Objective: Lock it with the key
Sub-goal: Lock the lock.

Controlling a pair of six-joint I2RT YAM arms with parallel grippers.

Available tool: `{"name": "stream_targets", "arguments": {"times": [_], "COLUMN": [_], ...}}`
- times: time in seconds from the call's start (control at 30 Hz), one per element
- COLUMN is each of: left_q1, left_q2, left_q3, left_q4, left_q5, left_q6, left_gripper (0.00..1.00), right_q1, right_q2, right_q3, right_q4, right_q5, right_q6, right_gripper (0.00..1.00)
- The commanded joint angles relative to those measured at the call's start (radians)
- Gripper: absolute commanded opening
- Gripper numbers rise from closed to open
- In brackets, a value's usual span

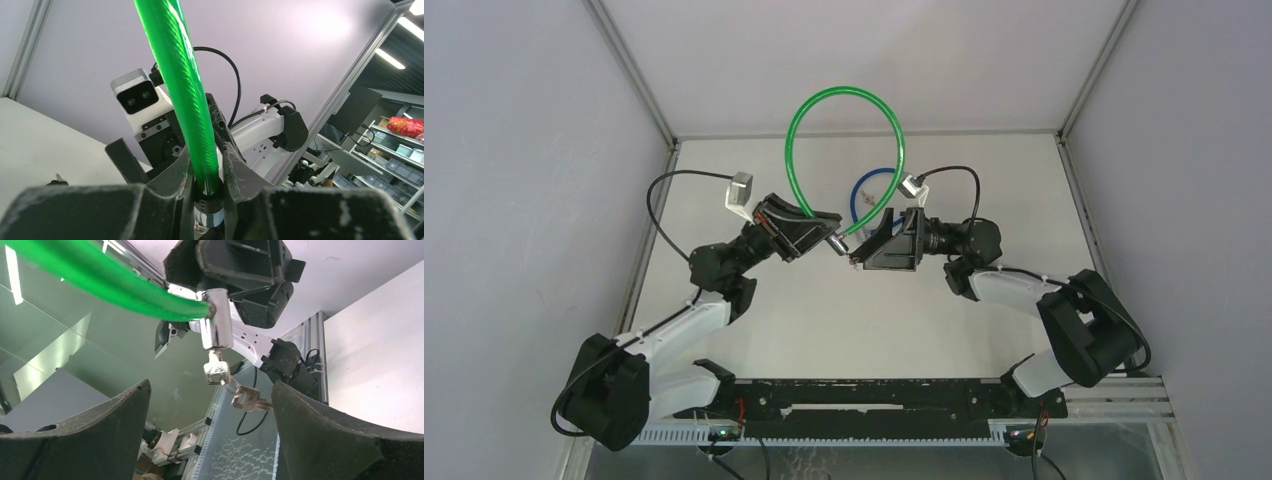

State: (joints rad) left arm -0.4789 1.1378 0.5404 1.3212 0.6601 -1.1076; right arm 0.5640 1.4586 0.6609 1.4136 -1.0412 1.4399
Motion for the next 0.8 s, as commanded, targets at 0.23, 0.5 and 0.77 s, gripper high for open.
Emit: {"name": "stream_targets", "arguments": {"times": [0.23,0.5,0.77], "left_q1": [0.005,0.006,0.008], "left_q2": [-0.042,-0.043,-0.042], "left_q3": [0.073,0.072,0.064], "left_q4": [0.076,0.075,0.075], "left_q5": [0.002,0.001,-0.002], "left_q6": [-0.022,-0.022,-0.023], "left_gripper": [0.0,0.0,0.0], "right_q1": [0.045,0.05,0.057], "right_q2": [0.091,0.113,0.128], "right_q3": [0.115,0.121,0.127], "right_q4": [0.099,0.101,0.101], "right_q5": [-0.02,-0.03,-0.039], "right_q6": [0.029,0.05,0.059], "right_gripper": [0.81,0.6,0.36]}}
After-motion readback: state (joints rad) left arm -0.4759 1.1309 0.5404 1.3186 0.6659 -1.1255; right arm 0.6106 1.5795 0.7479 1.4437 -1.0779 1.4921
